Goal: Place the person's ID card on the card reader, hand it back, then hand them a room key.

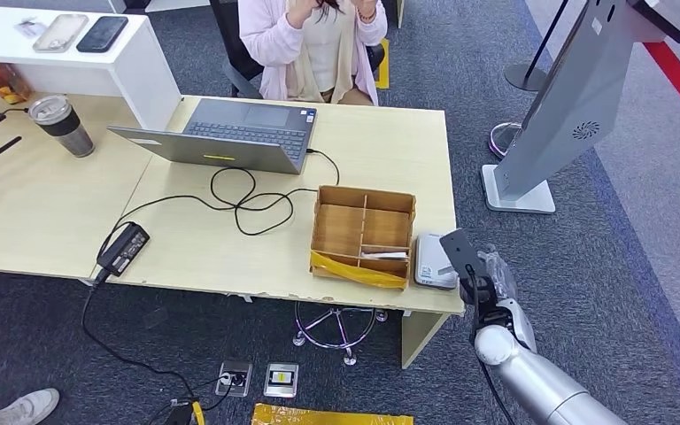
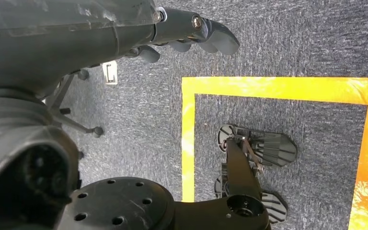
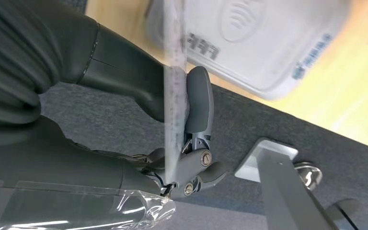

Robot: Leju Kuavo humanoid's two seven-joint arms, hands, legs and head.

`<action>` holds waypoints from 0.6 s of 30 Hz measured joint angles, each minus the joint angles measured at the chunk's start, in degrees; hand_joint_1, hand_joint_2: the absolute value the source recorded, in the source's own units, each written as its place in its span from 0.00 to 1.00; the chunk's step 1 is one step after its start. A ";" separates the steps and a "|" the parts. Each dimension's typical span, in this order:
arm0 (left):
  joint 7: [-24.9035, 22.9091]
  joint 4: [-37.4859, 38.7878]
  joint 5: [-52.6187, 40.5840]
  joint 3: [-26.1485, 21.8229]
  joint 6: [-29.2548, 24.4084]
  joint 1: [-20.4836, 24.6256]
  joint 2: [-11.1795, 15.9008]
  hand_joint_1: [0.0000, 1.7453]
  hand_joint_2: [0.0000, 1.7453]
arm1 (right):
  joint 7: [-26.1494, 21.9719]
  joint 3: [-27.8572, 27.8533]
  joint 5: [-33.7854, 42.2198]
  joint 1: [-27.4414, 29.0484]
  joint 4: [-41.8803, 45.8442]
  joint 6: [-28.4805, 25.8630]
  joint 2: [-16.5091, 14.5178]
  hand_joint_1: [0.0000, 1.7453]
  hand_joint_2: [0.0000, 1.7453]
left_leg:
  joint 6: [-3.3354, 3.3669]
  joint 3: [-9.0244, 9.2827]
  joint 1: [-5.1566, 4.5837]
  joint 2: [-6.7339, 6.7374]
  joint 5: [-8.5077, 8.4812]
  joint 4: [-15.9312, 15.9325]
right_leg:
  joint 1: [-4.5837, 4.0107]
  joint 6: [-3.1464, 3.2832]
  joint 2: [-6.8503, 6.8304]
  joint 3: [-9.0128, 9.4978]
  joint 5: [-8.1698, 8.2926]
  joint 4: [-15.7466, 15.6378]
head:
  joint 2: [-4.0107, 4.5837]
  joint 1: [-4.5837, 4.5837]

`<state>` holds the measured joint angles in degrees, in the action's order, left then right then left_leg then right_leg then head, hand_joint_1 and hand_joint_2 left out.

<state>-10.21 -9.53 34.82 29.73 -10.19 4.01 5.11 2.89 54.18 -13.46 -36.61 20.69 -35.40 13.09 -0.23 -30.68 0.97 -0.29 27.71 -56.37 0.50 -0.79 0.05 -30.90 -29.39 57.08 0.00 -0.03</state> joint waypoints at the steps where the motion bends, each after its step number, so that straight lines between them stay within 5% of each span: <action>1: 0.02 0.00 0.03 0.18 0.04 0.00 0.00 0.00 0.00 | -0.44 -0.18 0.15 -0.39 0.19 -0.03 0.00 1.00 1.00 | 0.00 -0.01 0.00 0.00 0.00 0.00 | 0.00 0.00 0.00 0.00 0.00 0.00 | 0.00 0.01; 18: 0.20 0.00 1.84 0.92 0.22 0.09 0.31 0.00 0.00 | 2.36 -0.57 -7.57 -13.37 7.60 3.52 -0.46 1.00 1.00 | 0.00 -0.04 0.00 0.00 -0.01 0.00 | 0.00 -0.01 -0.01 -0.03 0.01 0.05 | 0.00 0.01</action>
<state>-10.01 -9.53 36.65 30.65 -9.97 4.10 5.42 5.25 53.60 -21.03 -49.99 28.29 -31.87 12.63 -0.24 -30.72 0.97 -0.28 27.70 -56.37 0.50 -0.80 0.04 -30.93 -29.37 57.13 0.00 -0.03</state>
